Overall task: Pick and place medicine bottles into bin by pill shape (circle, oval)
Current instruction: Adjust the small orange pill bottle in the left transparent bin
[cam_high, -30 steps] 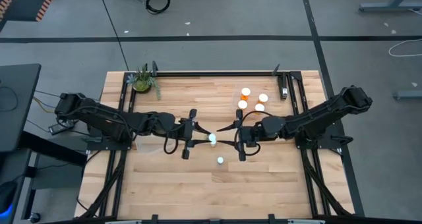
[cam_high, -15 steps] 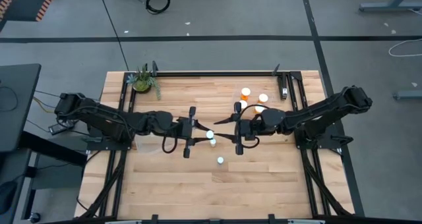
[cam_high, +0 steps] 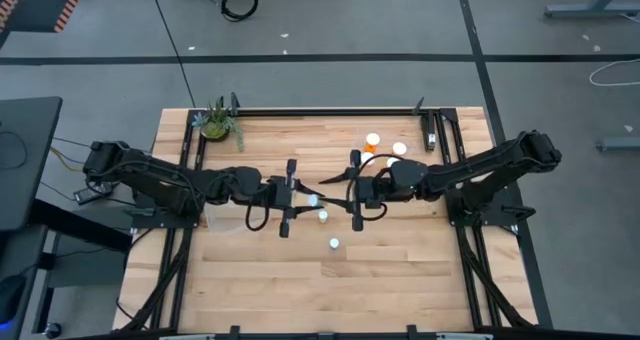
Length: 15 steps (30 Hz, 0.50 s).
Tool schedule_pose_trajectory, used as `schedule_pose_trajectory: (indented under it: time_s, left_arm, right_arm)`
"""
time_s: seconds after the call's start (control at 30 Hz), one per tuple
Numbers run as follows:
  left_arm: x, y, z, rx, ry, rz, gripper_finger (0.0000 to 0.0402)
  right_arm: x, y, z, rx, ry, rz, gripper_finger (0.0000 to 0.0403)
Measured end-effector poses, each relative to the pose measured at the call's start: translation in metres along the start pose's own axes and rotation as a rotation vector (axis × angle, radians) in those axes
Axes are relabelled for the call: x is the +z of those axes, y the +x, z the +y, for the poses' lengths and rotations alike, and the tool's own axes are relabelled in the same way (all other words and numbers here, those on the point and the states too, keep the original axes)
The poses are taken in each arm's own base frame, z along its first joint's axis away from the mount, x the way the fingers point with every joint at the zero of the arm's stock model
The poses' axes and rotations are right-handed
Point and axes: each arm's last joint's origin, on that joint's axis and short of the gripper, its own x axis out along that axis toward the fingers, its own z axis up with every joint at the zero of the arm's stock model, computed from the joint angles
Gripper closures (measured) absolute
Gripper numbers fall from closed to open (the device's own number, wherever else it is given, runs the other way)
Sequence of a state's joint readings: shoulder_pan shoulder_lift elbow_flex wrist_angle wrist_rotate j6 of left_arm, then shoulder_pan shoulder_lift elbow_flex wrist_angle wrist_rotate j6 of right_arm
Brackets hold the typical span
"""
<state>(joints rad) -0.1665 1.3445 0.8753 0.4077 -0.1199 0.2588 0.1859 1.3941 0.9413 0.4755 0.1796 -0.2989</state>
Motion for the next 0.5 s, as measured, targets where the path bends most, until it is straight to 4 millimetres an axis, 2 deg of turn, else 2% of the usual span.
schedule_pose_trajectory:
  time_s: [0.3,0.5]
  left_arm:
    - [0.000,0.000,0.001,0.041,-0.011,0.019,0.0281]
    - [0.002,0.000,0.002,0.046,-0.032,0.001,0.0281]
  right_arm:
    - [0.006,-0.019,0.007,0.019,-0.009,0.120,0.0228]
    - [0.001,-0.025,0.024,-0.033,-0.109,0.239,0.0228]
